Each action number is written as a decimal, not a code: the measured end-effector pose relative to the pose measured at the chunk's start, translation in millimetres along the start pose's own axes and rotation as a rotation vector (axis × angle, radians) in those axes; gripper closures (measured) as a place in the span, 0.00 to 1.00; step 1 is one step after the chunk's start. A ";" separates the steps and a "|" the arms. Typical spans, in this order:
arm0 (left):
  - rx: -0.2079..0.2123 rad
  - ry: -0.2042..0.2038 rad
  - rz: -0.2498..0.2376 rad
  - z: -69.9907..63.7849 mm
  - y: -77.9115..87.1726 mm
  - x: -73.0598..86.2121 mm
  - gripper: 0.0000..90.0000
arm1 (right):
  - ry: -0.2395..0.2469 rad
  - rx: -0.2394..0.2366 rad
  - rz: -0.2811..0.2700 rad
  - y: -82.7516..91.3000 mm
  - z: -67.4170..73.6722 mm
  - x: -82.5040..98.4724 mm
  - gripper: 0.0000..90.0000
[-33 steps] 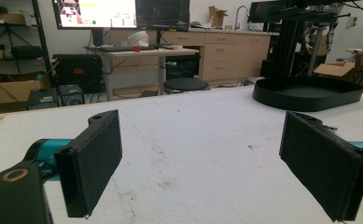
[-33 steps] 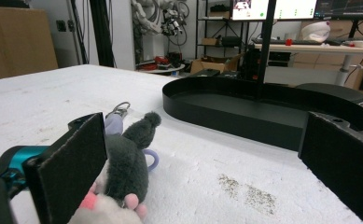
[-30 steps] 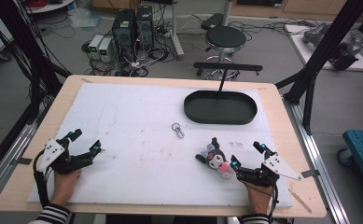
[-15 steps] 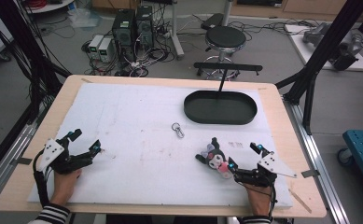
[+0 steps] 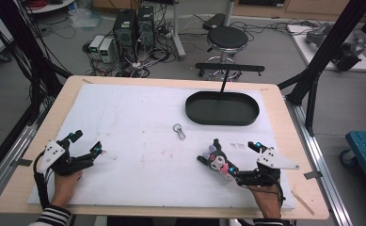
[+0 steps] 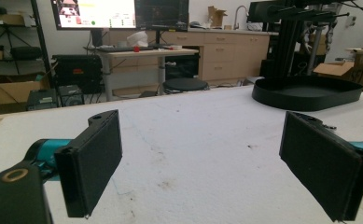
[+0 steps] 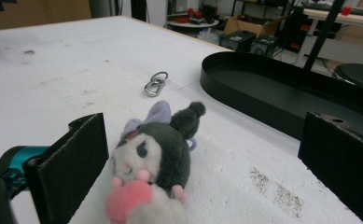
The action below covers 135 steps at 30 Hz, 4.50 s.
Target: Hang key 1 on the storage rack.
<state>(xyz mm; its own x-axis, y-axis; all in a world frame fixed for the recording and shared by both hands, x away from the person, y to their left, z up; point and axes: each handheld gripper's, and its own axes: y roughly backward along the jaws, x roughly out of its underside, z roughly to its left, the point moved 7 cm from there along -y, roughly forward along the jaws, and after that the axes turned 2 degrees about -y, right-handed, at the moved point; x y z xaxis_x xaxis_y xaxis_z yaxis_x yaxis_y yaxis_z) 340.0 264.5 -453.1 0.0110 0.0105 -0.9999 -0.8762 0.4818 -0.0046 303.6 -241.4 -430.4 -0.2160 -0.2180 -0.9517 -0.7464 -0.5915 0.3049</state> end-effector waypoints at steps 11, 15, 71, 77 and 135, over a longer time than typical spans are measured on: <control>0.001 -0.002 -0.001 -0.1 -0.1 0.0 0.15 | 0.071 -0.065 0.177 5.0 5.6 -14.1 0.01; 0.003 -0.003 -0.001 -0.3 -0.1 -0.1 0.15 | 0.095 -0.093 0.251 4.7 8.8 -13.8 0.01; 0.002 -0.004 -0.001 -0.6 0.0 0.0 0.15 | 0.214 -0.195 0.822 -27.4 24.9 23.0 0.17; 0.002 -0.004 -0.001 -0.4 -0.1 -0.1 0.15 | 0.194 -0.173 0.839 -29.5 22.0 25.3 0.20; 0.003 -0.003 -0.002 -0.3 -0.1 -0.1 0.15 | -0.077 -0.159 0.278 -11.9 -17.3 -47.1 0.62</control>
<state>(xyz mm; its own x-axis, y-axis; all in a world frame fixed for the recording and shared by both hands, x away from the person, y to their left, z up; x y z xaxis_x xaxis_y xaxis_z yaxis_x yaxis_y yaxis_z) 339.9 264.2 -453.0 0.0138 0.0124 -0.9998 -0.8749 0.4843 -0.0061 333.5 -237.5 -388.6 -0.4492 -0.3329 -0.8291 -0.5454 -0.6328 0.5496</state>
